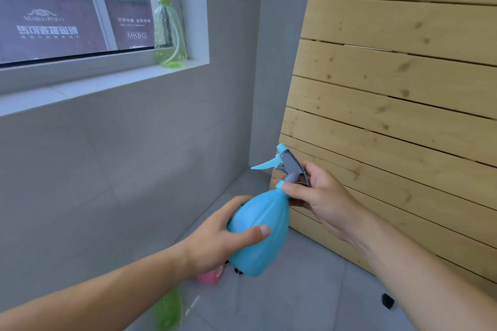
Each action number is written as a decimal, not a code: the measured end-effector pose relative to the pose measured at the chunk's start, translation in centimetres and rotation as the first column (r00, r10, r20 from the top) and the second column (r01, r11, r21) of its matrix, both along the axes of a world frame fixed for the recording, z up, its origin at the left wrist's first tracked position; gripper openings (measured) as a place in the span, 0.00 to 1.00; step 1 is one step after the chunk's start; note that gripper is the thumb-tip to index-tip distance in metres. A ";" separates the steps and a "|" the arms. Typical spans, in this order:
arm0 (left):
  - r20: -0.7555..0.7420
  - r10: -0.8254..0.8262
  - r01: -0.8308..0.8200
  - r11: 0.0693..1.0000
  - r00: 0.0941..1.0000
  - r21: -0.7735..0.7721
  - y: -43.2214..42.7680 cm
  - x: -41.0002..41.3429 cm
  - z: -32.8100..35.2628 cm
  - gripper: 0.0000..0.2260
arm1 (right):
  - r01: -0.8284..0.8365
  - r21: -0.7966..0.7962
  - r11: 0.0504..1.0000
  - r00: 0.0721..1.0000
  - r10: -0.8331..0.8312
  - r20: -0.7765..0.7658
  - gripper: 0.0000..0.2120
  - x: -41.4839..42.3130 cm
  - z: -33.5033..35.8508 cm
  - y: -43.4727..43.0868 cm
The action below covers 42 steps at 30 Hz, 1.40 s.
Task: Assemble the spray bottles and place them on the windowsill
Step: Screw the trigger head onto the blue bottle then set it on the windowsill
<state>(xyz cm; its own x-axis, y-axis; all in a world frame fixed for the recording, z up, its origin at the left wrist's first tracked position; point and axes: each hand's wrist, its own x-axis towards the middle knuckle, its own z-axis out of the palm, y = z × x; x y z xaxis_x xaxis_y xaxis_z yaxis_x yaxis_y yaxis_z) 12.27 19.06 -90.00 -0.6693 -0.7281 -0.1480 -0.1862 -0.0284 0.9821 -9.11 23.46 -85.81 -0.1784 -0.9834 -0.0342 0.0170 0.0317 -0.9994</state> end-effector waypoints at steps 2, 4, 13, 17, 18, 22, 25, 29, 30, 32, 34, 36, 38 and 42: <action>-0.032 0.003 -0.002 1.000 0.999 0.028 -0.1 0.0 0.3 0.24 | -0.042 -0.007 0.999 0.999 0.042 -0.003 0.15 -0.4 0.1 0.1; -0.052 0.010 -0.008 0.998 0.999 0.057 0.0 0.0 0.4 0.24 | -0.061 -0.010 0.998 0.998 0.061 -0.008 0.16 -0.5 0.2 0.0; 0.090 -0.001 -0.006 0.997 0.996 0.076 0.2 -0.8 0.9 0.35 | 0.073 -0.010 0.997 0.997 -0.073 0.000 0.13 0.6 -0.3 0.0; 0.123 -0.036 0.006 0.972 0.992 0.235 0.0 -0.8 0.6 0.35 | 0.136 0.015 0.991 0.991 -0.136 -0.008 0.13 0.9 -0.8 -0.1; 0.114 -0.042 0.010 0.963 0.993 0.269 0.0 -0.8 0.6 0.31 | 0.141 0.026 0.990 0.990 -0.140 -0.013 0.12 0.8 -0.8 -0.1; 0.173 -0.035 0.005 0.985 0.984 0.171 0.0 -0.9 0.9 0.27 | 0.117 0.076 0.990 0.991 -0.122 0.060 0.11 0.7 -1.4 -0.3; 0.224 -0.022 0.000 0.995 0.974 0.100 0.0 -1.2 0.8 0.33 | 0.125 0.092 0.988 0.988 -0.132 0.078 0.12 0.9 -1.7 -0.4; 0.218 -0.020 0.002 0.996 0.976 0.084 0.1 -1.2 0.4 0.34 | 0.134 0.087 0.987 0.986 -0.142 0.092 0.11 1.2 -1.9 -0.5; 0.205 -0.036 0.016 0.995 0.978 0.100 0.2 -1.2 0.4 0.33 | 0.136 0.083 0.987 0.985 -0.144 0.093 0.11 1.3 -2.0 -0.5; 0.171 -0.066 0.036 0.984 0.983 0.175 0.1 -1.1 0.3 0.29 | 0.136 0.081 0.987 0.984 -0.144 0.106 0.10 1.3 -2.0 -0.6; 0.099 -0.084 0.052 0.957 0.992 0.287 -0.3 -1.0 0.1 0.27 | 0.125 0.090 0.988 0.983 -0.136 0.123 0.10 1.1 -2.0 -0.7; 0.067 -0.097 0.070 0.943 0.993 0.327 -0.7 -1.0 -0.1 0.27 | 0.110 0.105 0.988 0.983 -0.124 0.137 0.10 0.9 -1.9 -0.7; 0.092 -0.113 0.080 0.949 0.989 0.304 -0.7 -1.0 0.0 0.26 | 0.102 0.115 0.988 0.982 -0.119 0.145 0.10 0.9 -2.0 -0.7; 0.149 -0.110 0.078 0.976 0.983 0.204 -0.4 -1.3 0.3 0.25 | 0.103 0.112 0.988 0.984 -0.118 0.131 0.09 1.2 -2.2 -0.7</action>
<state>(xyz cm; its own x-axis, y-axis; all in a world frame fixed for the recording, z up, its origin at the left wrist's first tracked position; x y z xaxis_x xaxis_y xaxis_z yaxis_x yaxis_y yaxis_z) 10.99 18.64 -89.67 -0.6898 -0.6092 -0.3912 -0.3496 -0.1928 0.9168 -7.87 22.76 -88.00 -0.2723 -0.9475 -0.1675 0.1625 0.1263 -0.9786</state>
